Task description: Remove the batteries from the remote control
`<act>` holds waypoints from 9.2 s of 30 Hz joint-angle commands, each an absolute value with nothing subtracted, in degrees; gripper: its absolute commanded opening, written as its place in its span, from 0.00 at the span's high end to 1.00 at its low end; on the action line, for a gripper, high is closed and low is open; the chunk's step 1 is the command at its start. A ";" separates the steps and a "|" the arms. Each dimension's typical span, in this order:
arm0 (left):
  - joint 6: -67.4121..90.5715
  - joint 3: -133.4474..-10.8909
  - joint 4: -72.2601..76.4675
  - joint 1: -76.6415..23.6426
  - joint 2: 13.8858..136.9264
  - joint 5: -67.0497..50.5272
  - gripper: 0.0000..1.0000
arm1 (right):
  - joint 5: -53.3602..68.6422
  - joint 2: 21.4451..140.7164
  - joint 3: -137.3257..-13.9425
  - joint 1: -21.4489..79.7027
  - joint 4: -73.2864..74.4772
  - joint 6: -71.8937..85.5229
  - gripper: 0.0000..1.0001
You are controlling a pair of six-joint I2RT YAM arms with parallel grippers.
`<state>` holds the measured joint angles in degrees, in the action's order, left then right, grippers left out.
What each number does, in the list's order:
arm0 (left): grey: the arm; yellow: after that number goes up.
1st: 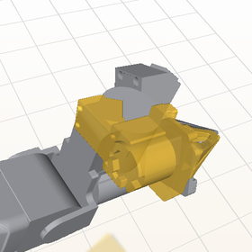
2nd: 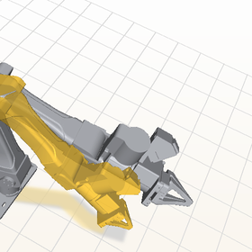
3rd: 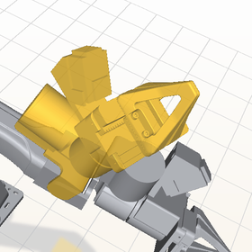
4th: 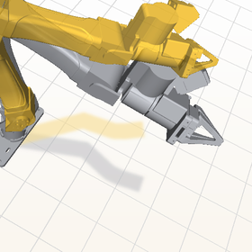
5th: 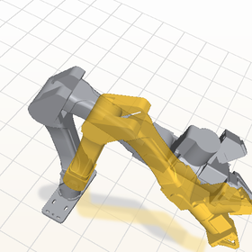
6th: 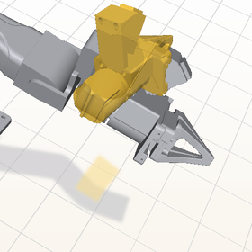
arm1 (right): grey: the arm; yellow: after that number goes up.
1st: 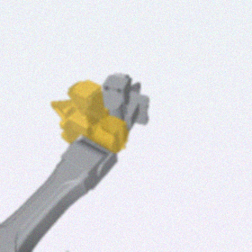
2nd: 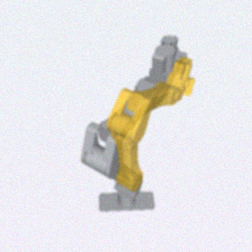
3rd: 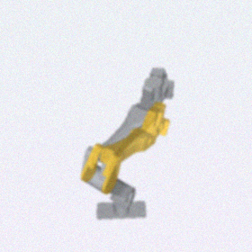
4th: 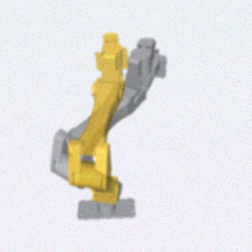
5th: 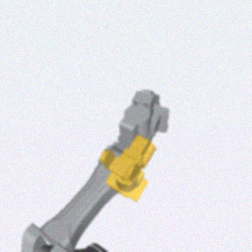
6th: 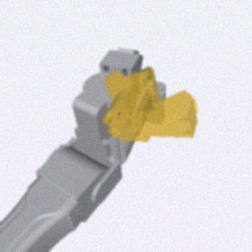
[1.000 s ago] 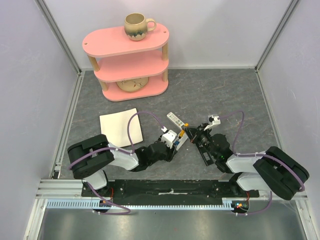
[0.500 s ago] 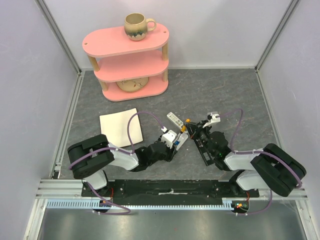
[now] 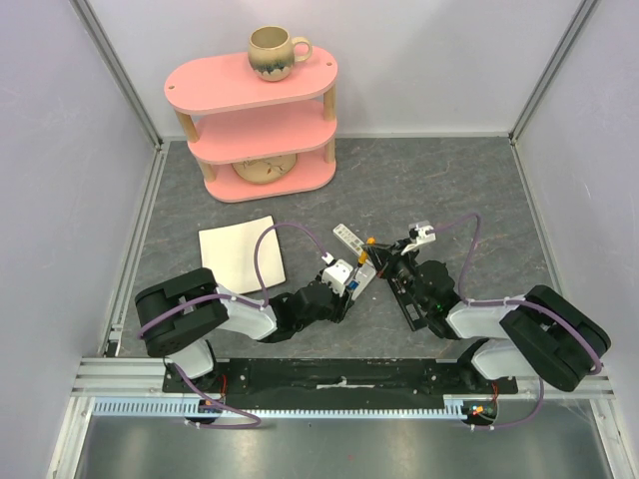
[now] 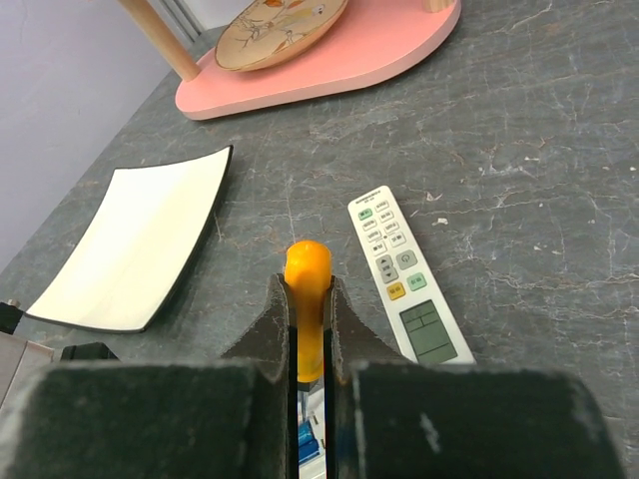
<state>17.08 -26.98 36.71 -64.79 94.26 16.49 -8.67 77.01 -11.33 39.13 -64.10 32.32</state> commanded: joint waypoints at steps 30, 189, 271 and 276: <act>19.69 -23.99 21.62 -65.04 99.76 13.98 0.98 | -5.54 76.46 -15.38 38.94 -60.21 26.54 1.00; 20.83 -22.68 23.29 -63.98 99.58 13.53 0.98 | 10.29 70.05 -20.13 30.67 -37.88 27.51 1.00; 20.83 -23.47 23.12 -63.90 101.25 13.10 0.98 | 16.64 65.92 -14.24 30.85 -51.60 38.15 1.00; 21.01 -23.20 23.29 -63.90 101.16 13.18 0.98 | 9.86 64.16 -16.34 30.94 -44.30 32.35 1.00</act>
<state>17.78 -26.83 40.36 -64.20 96.27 16.03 15.62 65.73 -14.28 30.87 -47.81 36.53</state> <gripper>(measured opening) 0.535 0.064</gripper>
